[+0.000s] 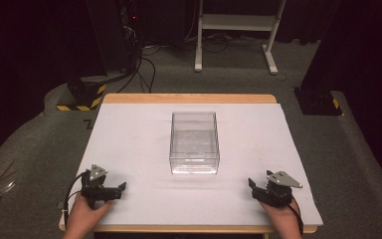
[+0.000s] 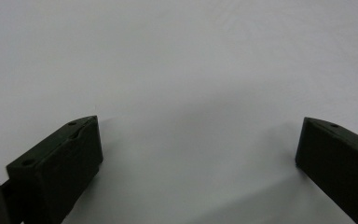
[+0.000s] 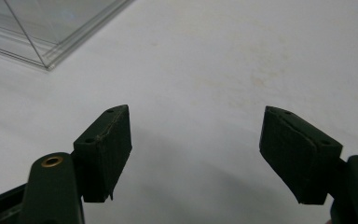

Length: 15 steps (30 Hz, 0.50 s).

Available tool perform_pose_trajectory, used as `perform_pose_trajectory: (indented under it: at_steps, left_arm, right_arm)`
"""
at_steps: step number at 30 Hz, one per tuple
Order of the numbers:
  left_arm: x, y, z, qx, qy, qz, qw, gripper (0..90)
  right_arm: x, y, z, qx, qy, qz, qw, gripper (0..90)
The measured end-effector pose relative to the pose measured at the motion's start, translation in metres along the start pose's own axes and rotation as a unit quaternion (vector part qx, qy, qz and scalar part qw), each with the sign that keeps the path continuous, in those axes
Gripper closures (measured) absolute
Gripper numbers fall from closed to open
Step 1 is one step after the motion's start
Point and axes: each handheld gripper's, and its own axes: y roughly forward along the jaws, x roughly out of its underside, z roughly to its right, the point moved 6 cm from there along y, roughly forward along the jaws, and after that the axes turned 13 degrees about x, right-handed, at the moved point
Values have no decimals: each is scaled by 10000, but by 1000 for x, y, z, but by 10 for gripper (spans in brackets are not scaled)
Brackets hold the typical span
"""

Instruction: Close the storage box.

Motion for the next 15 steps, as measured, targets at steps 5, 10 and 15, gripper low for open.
perform_pose_trajectory:
  at_steps: [5, 10, 15]
  left_arm:
    - [0, 0, 0, 0, 5, -9, 10000, 7]
    - [0, 0, 0, -11, 15, -7, 10000, 7]
    - [0, 0, 0, -16, 12, -3, 10000, 7]
  right_arm:
    - [3, 1, -1, -38, -74, -55, 10000, 258]
    - [4, 4, -3, -110, -176, -236, 9995, 260]
    - [4, 5, -4, -162, -176, -313, 9992, 263]
